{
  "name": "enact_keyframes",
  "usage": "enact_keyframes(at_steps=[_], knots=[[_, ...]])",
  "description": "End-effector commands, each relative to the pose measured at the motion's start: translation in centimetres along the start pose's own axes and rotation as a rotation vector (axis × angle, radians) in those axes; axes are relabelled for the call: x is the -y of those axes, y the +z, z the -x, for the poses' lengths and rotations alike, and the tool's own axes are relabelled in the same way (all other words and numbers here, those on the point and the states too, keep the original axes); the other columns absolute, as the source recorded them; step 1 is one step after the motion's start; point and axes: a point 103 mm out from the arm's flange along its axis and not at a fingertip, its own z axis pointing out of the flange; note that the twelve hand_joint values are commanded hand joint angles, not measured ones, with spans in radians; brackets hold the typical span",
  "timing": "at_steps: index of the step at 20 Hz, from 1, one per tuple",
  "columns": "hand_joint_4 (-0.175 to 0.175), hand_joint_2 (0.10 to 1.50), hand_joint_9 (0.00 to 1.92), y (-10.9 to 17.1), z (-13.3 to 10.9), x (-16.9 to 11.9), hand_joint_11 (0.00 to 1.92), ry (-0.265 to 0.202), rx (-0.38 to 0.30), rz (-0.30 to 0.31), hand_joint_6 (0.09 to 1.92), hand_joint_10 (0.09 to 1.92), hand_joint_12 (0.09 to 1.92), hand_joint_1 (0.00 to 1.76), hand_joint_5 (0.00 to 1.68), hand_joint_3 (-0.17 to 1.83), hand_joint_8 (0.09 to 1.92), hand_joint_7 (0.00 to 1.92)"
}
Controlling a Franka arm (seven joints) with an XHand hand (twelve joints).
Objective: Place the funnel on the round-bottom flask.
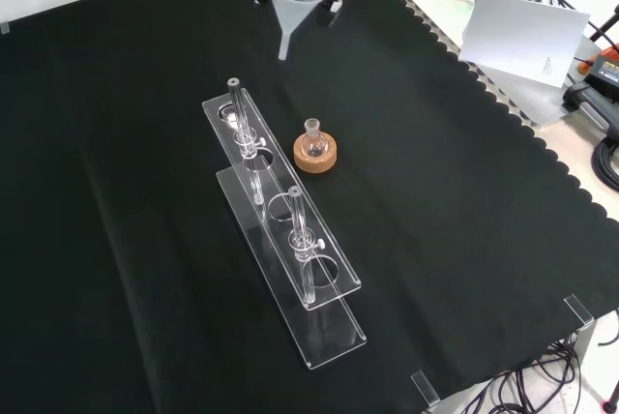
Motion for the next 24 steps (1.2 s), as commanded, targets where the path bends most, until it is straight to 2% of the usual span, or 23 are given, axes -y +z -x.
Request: enact_keyframes(at_steps=[1, 4, 7, 15, 19, 21, 23, 24], knots=[[0.175, 1.12, 1.44, 2.4, -3.5, 3.0, 0.82, -0.038, 0.086, -0.031, 1.08, 0.21, 1.12, 1.0, 0.93, 0.01, 0.64, 1.12], [0.175, 1.12, 1.44, 2.4, -4.7, 3.2, 0.82, -0.055, 0.115, -0.022, 1.08, 0.21, 1.13, 1.0, 0.93, 0.01, 0.64, 1.12], [0.175, 1.13, 1.44, 2.7, -5.2, 3.1, 0.82, -0.075, 0.114, -0.016, 1.08, 0.21, 1.13, 1.0, 0.93, 0.01, 0.64, 1.12], [0.175, 1.13, 1.44, 3.0, -7.4, 2.3, 0.82, -0.087, 0.172, -0.055, 1.08, 0.2, 1.13, 0.99, 0.93, 0.01, 0.64, 1.12], [0.175, 1.13, 1.44, 3.5, -7.1, 2.2, 0.82, -0.097, 0.175, -0.058, 1.09, 0.2, 1.13, 0.99, 0.92, 0.01, 0.64, 1.12], [0.175, 1.13, 1.44, 3.4, -8.0, 1.9, 0.82, -0.11, 0.142, -0.055, 1.09, 0.2, 1.13, 0.99, 0.92, 0.01, 0.64, 1.12], [0.175, 1.13, 1.44, 3.7, -8.4, 1.6, 0.82, -0.097, 0.134, -0.079, 1.09, 0.2, 1.13, 0.99, 0.92, 0.01, 0.64, 1.12], [0.175, 1.13, 1.44, 3.2, -8.7, 1.7, 0.82, -0.13, 0.094, -0.034, 1.09, 0.2, 1.13, 0.99, 0.92, 0.01, 0.64, 1.12]])
